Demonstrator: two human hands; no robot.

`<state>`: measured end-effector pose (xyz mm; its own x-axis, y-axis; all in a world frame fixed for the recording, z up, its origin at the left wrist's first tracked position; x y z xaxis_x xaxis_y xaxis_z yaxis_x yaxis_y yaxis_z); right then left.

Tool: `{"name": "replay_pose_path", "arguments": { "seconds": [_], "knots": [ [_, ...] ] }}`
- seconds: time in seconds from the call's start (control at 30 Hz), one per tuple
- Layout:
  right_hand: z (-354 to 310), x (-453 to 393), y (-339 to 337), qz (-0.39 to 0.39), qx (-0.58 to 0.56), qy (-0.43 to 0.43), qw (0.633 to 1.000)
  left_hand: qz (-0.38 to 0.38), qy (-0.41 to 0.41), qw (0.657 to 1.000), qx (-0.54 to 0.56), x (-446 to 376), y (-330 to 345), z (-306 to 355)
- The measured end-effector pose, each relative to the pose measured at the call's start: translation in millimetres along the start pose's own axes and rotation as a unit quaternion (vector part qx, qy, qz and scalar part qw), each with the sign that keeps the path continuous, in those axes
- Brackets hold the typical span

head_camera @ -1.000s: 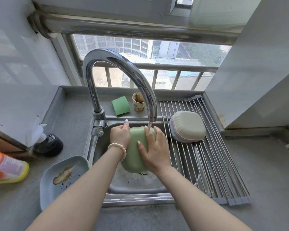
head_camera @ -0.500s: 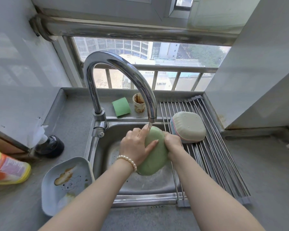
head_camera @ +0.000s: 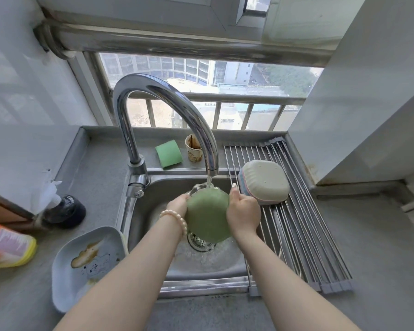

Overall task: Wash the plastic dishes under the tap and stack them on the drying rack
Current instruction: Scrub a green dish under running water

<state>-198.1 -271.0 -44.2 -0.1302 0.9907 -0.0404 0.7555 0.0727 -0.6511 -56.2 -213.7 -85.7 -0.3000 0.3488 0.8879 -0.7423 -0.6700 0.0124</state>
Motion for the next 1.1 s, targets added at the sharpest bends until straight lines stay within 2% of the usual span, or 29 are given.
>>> {"name": "replay_pose_path", "arguments": {
  "seconds": [0.07,0.1,0.23,0.3,0.33,0.4,0.47,0.5,0.53,0.63,0.73,0.77,0.87,1.0,1.1],
  "knots": [
    [-8.2,6.8,-0.1,0.042,0.034,-0.158,0.986,-0.093,-0.062,0.994,-0.021,6.7,-0.4,-6.4],
    [-10.2,10.7,0.2,0.066,0.041,-0.242,0.967,-0.131,-0.087,0.987,-0.029,10.3,-3.5,-9.5],
    [-16.8,27.8,-1.1,0.085,0.011,-0.493,0.866,-0.235,-0.16,0.957,0.05,-4.1,-20.3,-16.3],
    [-21.3,38.7,1.3,0.074,0.014,-0.567,0.82,-0.221,-0.157,0.959,0.08,-9.5,-22.9,-21.2],
    [-23.0,42.3,3.0,0.06,0.019,-0.591,0.804,-0.189,-0.139,0.968,0.091,-12.2,-23.7,-23.2],
    [-21.3,45.1,6.3,0.037,0.05,-0.627,0.777,-0.127,-0.069,0.983,0.112,-17.8,-27.0,-26.2],
    [-9.7,43.5,10.4,-0.007,0.114,-0.63,0.768,-0.08,-0.01,0.987,0.14,-25.3,-31.5,-28.9],
    [-1.2,41.1,13.2,-0.041,0.163,-0.61,0.775,-0.065,0.021,0.987,0.147,-24.8,-32.8,-28.0],
    [6.0,40.0,15.5,-0.071,0.225,-0.574,0.784,-0.057,0.058,0.986,0.147,-20.5,-33.1,-25.5],
    [13.3,36.8,22.0,-0.212,0.386,-0.389,0.809,-0.025,0.155,0.979,0.133,-0.7,-26.6,-14.0],
    [8.1,27.0,29.1,-0.312,0.382,-0.258,0.831,-0.013,0.2,0.973,0.118,7.7,-15.9,-12.2],
    [2.7,23.4,34.7,-0.323,0.371,-0.238,0.837,-0.017,0.203,0.972,0.117,6.4,-12.3,-13.9],
    [-20.2,19.4,53.1,-0.35,0.323,-0.243,0.845,-0.051,0.199,0.969,0.14,5.4,-6.9,-20.5],
    [-30.4,26.4,61.5,-0.409,0.25,-0.28,0.832,-0.13,0.142,0.965,0.181,-3.1,-13.5,-23.1],
    [-29.3,45.9,65.1,-0.464,0.191,-0.325,0.802,-0.118,0.121,0.967,0.192,3.3,-19.8,-22.7]
  ]
}}
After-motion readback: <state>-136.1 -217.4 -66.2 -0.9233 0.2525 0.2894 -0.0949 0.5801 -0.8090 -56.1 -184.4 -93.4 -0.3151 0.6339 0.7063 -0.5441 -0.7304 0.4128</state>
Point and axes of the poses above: each hand's wrist, its own x-axis away from the middle knuckle, its own y-axis out of the palm, z = x × y, the point moved 3 cm from there along -x, towards the middle knuckle, and after that the axes turned 7 degrees about -y, right-handed, at the moved point
